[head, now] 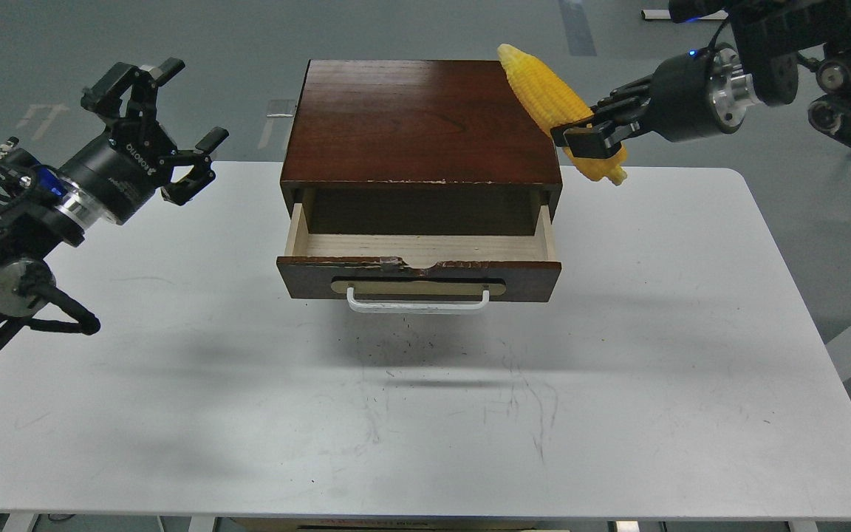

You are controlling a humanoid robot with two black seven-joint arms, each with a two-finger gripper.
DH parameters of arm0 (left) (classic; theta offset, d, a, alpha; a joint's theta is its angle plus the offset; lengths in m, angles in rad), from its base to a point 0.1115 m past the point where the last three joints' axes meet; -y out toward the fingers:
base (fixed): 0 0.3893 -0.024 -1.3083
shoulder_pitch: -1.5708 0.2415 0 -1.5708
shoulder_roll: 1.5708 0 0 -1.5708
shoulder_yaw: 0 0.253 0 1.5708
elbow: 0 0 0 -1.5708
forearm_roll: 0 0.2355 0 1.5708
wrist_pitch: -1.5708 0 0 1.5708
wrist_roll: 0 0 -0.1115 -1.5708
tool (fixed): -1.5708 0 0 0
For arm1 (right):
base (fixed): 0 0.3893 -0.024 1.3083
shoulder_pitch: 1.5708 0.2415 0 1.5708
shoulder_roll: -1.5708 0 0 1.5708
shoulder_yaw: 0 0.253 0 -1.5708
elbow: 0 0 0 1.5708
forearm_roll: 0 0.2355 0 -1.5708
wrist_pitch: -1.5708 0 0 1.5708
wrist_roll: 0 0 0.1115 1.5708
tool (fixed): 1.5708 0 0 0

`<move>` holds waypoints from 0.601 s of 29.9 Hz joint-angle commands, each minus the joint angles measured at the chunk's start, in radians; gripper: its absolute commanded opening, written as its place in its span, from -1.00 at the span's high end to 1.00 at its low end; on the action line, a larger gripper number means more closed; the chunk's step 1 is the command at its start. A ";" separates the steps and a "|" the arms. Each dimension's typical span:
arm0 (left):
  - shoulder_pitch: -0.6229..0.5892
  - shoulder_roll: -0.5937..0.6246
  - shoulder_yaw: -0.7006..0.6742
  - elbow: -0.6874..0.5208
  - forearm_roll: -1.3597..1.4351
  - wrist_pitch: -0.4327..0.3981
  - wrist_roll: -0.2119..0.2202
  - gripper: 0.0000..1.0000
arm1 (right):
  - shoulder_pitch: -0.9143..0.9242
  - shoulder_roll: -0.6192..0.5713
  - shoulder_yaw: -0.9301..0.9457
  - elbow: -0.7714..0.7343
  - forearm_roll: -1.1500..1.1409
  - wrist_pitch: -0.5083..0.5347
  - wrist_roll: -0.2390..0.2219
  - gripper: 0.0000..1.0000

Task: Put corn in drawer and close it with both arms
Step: 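Lift the corn cob with the right gripper and carry it over the drawer, then lower the corn cob into the open drawer and open the right gripper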

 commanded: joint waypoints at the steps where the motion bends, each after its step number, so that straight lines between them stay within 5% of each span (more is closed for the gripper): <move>1: 0.000 0.003 0.000 0.000 0.000 0.000 -0.001 -0.97 | 0.038 0.061 -0.024 0.035 -0.064 -0.001 0.000 0.39; 11: 0.000 0.008 -0.003 0.000 0.000 0.000 -0.001 -0.97 | 0.055 0.217 -0.033 0.040 -0.186 -0.026 0.000 0.41; 18: 0.000 0.021 -0.003 -0.002 -0.001 0.000 -0.003 -0.97 | 0.087 0.289 -0.197 0.023 -0.256 -0.224 0.000 0.38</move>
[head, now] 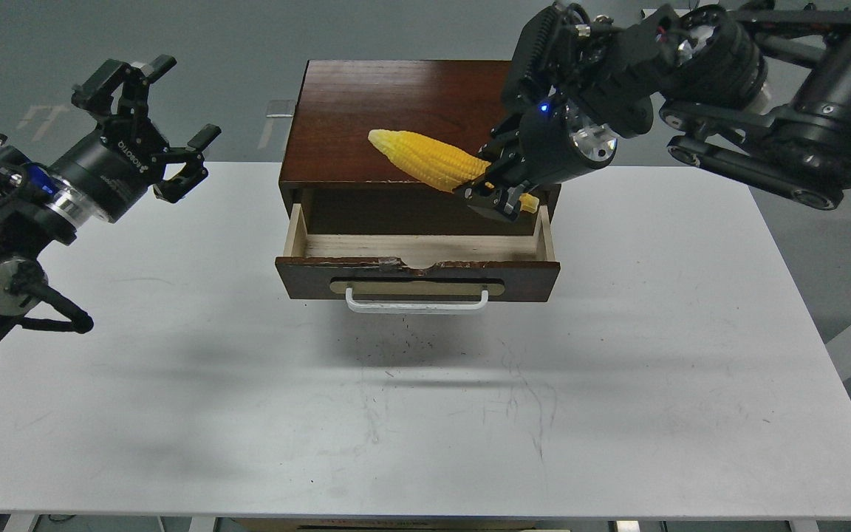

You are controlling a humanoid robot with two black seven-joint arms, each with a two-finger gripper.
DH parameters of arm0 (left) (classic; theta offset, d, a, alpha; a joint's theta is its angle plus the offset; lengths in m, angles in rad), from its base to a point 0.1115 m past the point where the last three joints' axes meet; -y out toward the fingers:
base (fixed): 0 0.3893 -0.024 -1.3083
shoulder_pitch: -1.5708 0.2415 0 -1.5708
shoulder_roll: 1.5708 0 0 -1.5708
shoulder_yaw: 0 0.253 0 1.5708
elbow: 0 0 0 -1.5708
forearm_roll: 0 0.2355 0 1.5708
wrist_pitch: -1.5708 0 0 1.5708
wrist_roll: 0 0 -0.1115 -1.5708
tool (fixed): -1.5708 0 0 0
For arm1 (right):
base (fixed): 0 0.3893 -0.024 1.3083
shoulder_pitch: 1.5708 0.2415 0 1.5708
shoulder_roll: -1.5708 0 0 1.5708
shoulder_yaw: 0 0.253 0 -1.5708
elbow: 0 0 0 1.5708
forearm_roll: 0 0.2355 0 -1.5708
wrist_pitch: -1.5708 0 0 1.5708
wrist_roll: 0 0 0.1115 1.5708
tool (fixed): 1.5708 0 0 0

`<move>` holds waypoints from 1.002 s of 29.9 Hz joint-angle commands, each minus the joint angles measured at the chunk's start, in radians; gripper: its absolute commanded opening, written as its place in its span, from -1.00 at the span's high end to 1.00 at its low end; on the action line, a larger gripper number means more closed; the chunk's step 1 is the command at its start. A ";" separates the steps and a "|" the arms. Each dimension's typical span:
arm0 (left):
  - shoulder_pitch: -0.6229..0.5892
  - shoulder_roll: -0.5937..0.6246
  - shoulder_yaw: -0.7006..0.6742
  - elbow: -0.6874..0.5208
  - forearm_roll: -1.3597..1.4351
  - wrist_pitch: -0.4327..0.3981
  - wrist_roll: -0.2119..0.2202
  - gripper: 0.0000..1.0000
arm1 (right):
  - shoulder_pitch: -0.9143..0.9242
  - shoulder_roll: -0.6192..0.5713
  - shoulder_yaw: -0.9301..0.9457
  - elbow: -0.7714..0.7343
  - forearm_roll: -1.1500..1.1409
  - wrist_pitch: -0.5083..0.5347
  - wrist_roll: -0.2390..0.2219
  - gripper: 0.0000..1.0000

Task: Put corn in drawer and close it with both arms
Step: 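Lower the corn cob into the open drawer and open the right gripper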

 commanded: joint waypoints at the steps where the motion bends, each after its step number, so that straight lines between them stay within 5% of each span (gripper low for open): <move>1: 0.000 0.006 0.000 -0.001 -0.001 0.000 -0.001 -0.97 | 0.007 0.039 -0.057 -0.017 -0.010 -0.080 0.000 0.37; 15: 0.000 0.026 0.000 -0.004 -0.001 0.000 -0.001 -0.97 | -0.022 0.135 -0.091 -0.092 -0.066 -0.106 0.000 0.19; 17: 0.000 0.028 0.000 -0.004 -0.003 0.000 -0.001 -0.97 | -0.024 0.137 -0.088 -0.092 -0.065 -0.106 0.000 -0.04; 30: 0.002 0.031 0.000 -0.004 -0.001 0.000 -0.001 -0.97 | -0.027 0.148 -0.081 -0.089 -0.057 -0.107 0.000 -0.58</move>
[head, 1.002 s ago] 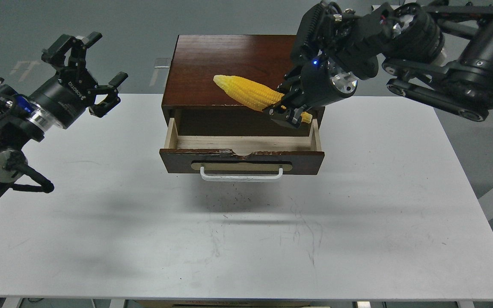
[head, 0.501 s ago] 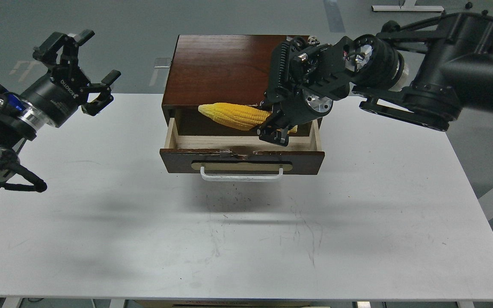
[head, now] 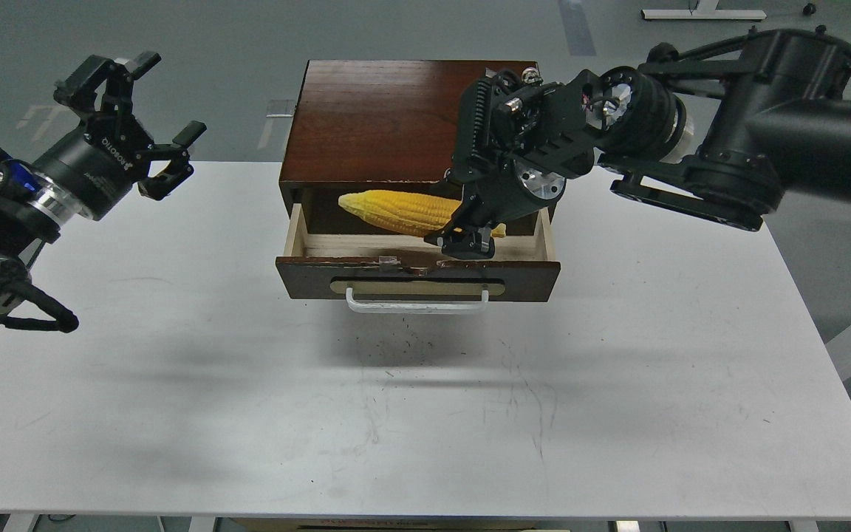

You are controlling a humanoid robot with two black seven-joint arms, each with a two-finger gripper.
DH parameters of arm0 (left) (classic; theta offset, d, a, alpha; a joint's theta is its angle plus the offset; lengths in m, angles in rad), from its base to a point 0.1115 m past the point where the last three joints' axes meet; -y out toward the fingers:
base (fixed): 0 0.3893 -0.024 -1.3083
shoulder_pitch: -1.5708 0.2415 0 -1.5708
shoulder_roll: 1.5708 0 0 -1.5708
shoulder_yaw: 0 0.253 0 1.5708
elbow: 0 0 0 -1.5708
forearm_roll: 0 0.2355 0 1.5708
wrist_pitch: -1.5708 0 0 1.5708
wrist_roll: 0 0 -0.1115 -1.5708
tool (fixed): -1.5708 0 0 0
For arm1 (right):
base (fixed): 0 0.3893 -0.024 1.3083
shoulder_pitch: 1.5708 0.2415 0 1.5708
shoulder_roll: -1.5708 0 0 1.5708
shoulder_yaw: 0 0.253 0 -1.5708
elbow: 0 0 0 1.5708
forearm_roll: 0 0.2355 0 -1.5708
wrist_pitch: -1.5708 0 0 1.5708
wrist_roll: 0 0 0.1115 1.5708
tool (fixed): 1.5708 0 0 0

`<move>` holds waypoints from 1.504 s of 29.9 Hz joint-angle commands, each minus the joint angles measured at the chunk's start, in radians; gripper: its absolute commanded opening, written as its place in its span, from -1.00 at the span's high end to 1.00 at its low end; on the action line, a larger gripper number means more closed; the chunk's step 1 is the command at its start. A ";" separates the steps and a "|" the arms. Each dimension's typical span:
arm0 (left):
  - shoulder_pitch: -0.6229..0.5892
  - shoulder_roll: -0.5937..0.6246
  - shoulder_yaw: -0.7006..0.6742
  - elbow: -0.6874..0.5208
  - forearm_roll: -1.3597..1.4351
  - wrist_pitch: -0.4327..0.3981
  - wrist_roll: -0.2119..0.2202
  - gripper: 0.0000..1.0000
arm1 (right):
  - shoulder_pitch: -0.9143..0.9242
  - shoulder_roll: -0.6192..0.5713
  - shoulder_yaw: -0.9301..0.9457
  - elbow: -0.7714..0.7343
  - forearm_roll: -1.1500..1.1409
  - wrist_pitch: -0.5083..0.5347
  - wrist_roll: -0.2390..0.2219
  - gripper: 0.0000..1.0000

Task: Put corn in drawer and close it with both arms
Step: 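Lower the corn cob into the open drawer and open the right gripper, then raise the right gripper away from the drawer, then bring the left gripper down to the front of the drawer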

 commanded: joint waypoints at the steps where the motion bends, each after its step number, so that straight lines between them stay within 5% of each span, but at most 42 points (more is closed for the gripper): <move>1: 0.000 0.001 0.000 0.000 0.000 0.000 0.000 -0.97 | 0.001 0.000 0.000 0.002 0.003 -0.001 0.000 -0.64; 9: -0.002 0.008 -0.006 0.000 0.000 0.000 0.000 -0.97 | 0.016 -0.020 0.074 0.002 0.098 -0.017 0.000 -0.88; 17: 0.000 0.008 -0.006 0.000 0.000 0.000 0.000 -0.97 | 0.010 -0.194 0.118 -0.003 0.547 -0.018 0.000 -0.98; 24: -0.002 -0.008 -0.006 0.000 0.002 0.000 0.000 -0.97 | -0.203 -0.357 0.259 -0.023 1.010 -0.028 0.000 -0.98; 33: -0.002 -0.029 -0.006 0.000 0.002 0.000 -0.001 -0.97 | -0.559 -0.423 0.613 -0.056 1.492 -0.024 0.000 -0.98; 41: -0.006 -0.040 -0.005 0.000 0.048 0.000 -0.001 -0.96 | -0.711 -0.411 0.640 -0.145 1.839 0.011 0.000 -1.00; 45: -0.009 -0.037 -0.006 0.000 0.077 0.000 -0.001 -0.95 | -0.771 -0.409 0.640 -0.181 1.936 0.130 0.000 -1.00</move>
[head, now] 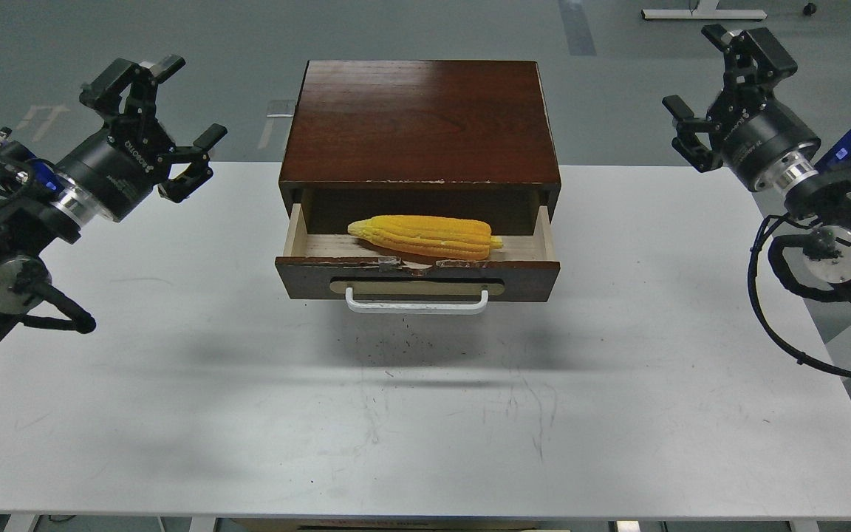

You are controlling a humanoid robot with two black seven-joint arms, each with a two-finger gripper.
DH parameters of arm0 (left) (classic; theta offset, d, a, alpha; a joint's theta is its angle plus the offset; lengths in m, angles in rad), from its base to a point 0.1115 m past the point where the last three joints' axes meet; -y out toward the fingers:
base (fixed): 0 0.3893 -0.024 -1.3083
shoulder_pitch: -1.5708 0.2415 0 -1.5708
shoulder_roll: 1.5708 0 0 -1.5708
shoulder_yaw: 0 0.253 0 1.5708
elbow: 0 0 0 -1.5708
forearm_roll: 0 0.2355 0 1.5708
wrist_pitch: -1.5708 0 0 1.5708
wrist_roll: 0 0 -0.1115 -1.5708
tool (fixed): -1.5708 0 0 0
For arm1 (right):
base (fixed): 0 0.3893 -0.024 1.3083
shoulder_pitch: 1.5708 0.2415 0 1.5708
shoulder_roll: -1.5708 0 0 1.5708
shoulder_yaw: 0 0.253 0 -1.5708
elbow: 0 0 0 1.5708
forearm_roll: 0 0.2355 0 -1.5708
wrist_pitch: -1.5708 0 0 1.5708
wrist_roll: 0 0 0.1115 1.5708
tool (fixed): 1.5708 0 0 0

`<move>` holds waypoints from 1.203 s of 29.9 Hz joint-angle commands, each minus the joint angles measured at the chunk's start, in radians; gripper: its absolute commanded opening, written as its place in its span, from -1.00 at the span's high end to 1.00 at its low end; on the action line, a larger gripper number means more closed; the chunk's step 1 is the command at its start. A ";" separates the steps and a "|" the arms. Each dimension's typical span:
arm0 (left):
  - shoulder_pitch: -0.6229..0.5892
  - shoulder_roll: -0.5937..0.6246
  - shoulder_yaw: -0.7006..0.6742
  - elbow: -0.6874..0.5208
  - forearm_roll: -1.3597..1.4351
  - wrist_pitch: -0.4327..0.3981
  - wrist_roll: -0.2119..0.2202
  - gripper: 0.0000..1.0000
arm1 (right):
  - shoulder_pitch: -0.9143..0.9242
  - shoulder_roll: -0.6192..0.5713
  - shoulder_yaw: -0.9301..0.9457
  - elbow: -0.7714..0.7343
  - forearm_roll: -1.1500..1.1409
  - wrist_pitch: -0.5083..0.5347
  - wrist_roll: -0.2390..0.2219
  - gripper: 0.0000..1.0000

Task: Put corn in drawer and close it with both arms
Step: 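Bring the left gripper down to the front of the drawer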

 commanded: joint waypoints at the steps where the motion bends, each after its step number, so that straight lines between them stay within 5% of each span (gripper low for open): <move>1: -0.003 0.003 0.000 -0.002 0.019 0.000 0.000 -0.95 | -0.060 0.002 -0.001 -0.035 0.064 0.121 0.000 -1.00; 9: -0.054 0.021 -0.008 -0.046 0.183 0.000 0.000 -0.94 | -0.135 0.002 -0.019 -0.092 0.061 0.222 0.000 -1.00; 17: -0.137 0.045 -0.109 -0.317 0.572 0.000 0.000 -0.85 | -0.137 0.002 -0.022 -0.072 0.055 0.222 0.000 -1.00; 20: -0.144 0.033 -0.115 -0.472 0.730 0.000 0.000 -0.62 | -0.137 0.002 -0.024 -0.074 0.047 0.222 0.000 -1.00; 27: -0.133 -0.089 -0.095 -0.627 1.022 0.000 0.000 0.64 | -0.138 0.002 -0.030 -0.074 0.040 0.219 0.000 -1.00; 30: -0.112 -0.132 -0.079 -0.629 1.074 0.000 0.000 0.94 | -0.137 0.000 -0.030 -0.074 0.040 0.219 0.000 -1.00; 36: 0.013 -0.178 -0.062 -0.626 1.094 0.000 0.000 1.00 | -0.137 -0.009 -0.030 -0.075 0.040 0.219 0.000 -1.00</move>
